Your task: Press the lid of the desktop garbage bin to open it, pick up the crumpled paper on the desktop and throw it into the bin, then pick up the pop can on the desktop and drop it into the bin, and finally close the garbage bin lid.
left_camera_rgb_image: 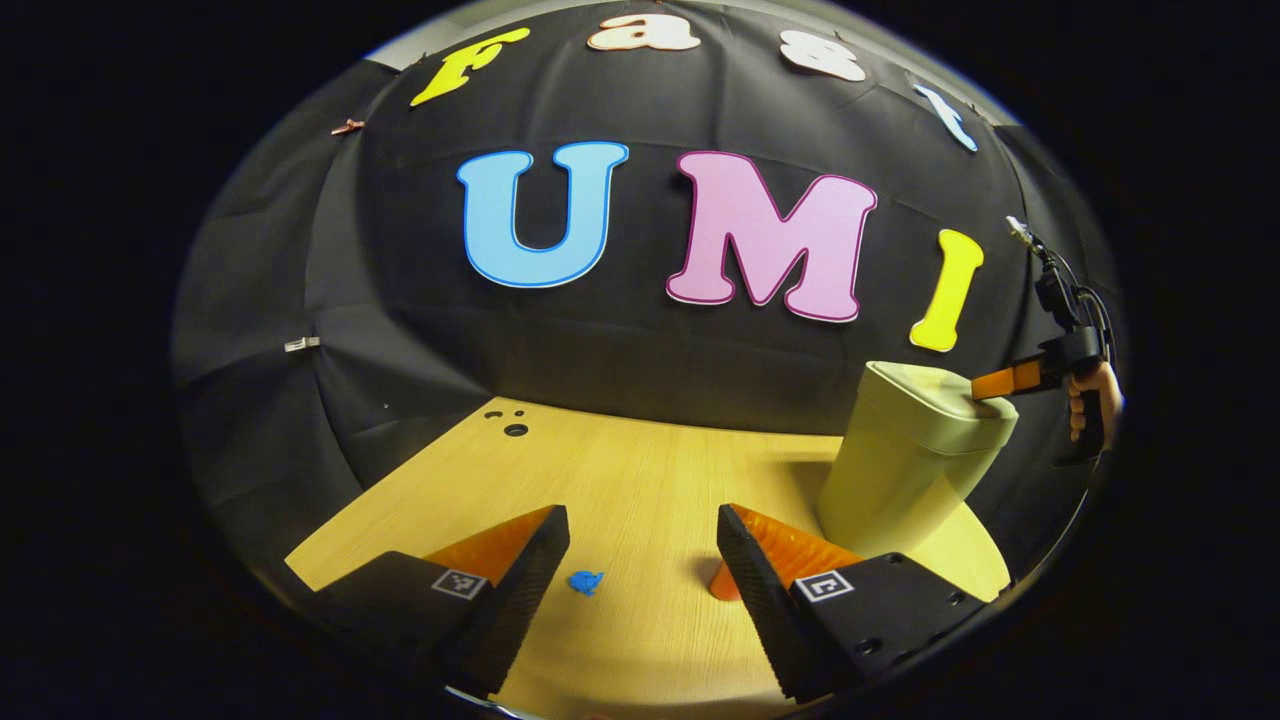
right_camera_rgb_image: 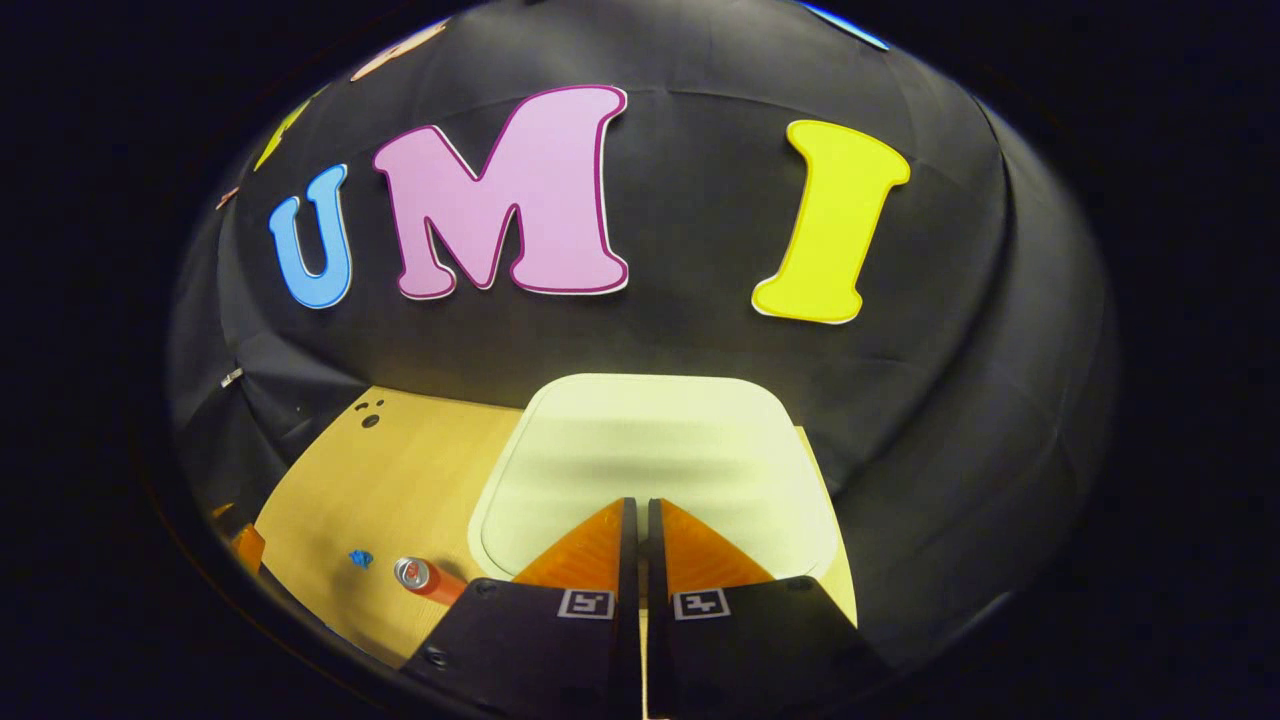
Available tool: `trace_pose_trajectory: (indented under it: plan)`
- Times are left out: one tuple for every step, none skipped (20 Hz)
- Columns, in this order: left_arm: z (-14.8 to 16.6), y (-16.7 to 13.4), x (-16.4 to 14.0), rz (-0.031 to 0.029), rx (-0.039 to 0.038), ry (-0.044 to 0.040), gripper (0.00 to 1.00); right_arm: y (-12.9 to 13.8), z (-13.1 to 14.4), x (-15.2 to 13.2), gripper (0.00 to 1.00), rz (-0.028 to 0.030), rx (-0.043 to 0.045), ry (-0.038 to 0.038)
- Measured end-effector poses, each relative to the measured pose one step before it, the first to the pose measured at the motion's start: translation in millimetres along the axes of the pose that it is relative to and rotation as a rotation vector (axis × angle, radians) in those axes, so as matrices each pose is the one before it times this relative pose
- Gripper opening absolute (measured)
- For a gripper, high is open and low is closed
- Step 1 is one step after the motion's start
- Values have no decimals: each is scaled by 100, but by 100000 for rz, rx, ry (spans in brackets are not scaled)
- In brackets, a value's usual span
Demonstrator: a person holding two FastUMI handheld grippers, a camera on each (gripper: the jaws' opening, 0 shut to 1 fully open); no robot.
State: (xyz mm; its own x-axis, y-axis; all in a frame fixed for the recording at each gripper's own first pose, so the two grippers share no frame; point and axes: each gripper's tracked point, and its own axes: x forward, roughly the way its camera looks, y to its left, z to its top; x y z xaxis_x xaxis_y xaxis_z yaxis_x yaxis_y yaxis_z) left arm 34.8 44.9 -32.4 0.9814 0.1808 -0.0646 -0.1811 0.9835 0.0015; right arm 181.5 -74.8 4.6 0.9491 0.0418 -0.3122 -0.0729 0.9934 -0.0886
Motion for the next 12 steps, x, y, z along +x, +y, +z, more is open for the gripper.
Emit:
trace_pose_trajectory:
  plan:
    - [-126, -41, 78, -282, -36, 502, 96, -32, -333, 116, 7, -630, 628, -446]
    - [-211, -56, 82, -83, 157, 522, 96, -11, 16, 54, 7, -770, 227, -898]
    - [-241, 88, 73, 130, 612, 297, 96, 28, -175, -22, 7, -904, -1123, -1158]
    - [20, 54, -1, 43, 505, 120, 96, 28, -265, -81, 7, -911, -933, 431]
    - [-25, -92, -7, -302, 309, 200, 96, -26, 126, 157, 7, -680, -964, -738]
    - [42, -76, 78, -530, 124, 162, 96, -24, -183, -286, 6, -397, -1279, -525]
    - [-165, -154, 125, -640, 233, 349, 96, -4, 94, 201, 10, 19, -1181, -728]
    - [-5, -94, 79, -357, 269, 407, 96, 18, -23, -23, 6, 160, -392, -624]
    - [-152, -60, 100, -362, 177, 239, 96, 61, -37, 77, 6, -90, 1145, -216]
    - [153, -16, 3, -176, 333, -275, 96, -15, 167, -57, 6, -161, 1498, -1189]
    - [280, -18, -12, -31, 582, -950, 96, 39, 45, 79, 6, -217, 1648, -752]
    - [394, 31, 11, 138, 654, -1055, 96, -15, 219, -52, 6, -439, 1596, -1506]
